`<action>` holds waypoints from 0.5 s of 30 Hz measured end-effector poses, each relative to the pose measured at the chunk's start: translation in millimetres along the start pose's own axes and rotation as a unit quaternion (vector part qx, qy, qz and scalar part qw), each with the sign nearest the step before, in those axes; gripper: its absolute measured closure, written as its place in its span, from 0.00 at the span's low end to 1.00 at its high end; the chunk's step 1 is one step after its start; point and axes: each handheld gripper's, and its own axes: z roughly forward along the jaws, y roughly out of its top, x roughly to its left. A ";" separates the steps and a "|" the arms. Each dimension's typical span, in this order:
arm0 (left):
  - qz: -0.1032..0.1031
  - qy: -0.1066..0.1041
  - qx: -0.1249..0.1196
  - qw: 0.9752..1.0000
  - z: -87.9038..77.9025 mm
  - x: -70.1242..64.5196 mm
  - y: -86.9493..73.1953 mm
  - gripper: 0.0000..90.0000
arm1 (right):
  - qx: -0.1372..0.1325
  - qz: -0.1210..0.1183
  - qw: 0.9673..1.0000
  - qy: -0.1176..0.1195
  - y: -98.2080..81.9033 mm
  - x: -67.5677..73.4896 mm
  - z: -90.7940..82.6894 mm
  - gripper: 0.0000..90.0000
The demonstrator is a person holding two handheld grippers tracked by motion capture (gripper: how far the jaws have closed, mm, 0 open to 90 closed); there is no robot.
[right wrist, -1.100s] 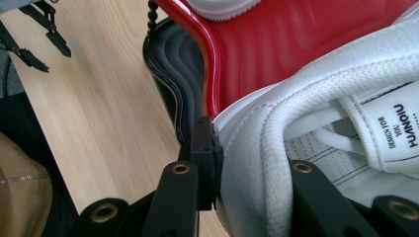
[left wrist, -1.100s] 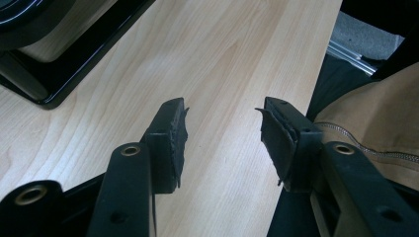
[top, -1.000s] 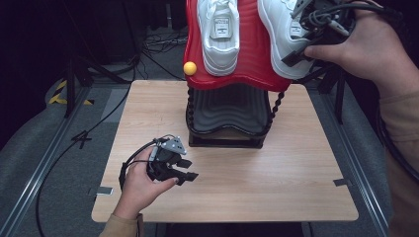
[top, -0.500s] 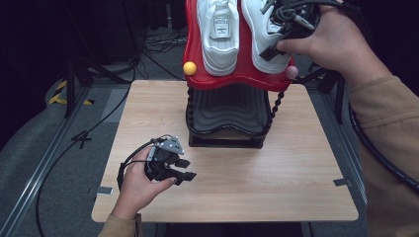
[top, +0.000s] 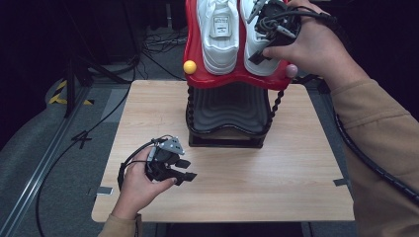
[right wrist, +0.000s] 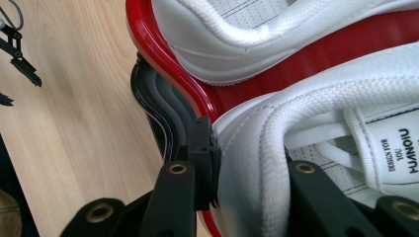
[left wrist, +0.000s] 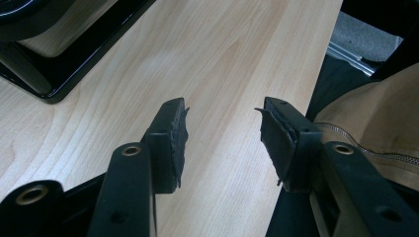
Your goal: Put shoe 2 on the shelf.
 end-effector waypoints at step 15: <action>-0.002 -0.002 0.000 1.000 -0.9 1.6 -1.4 0.59 | 0.000 -0.001 0.999 -0.035 7.7 2.0 21.8 0.81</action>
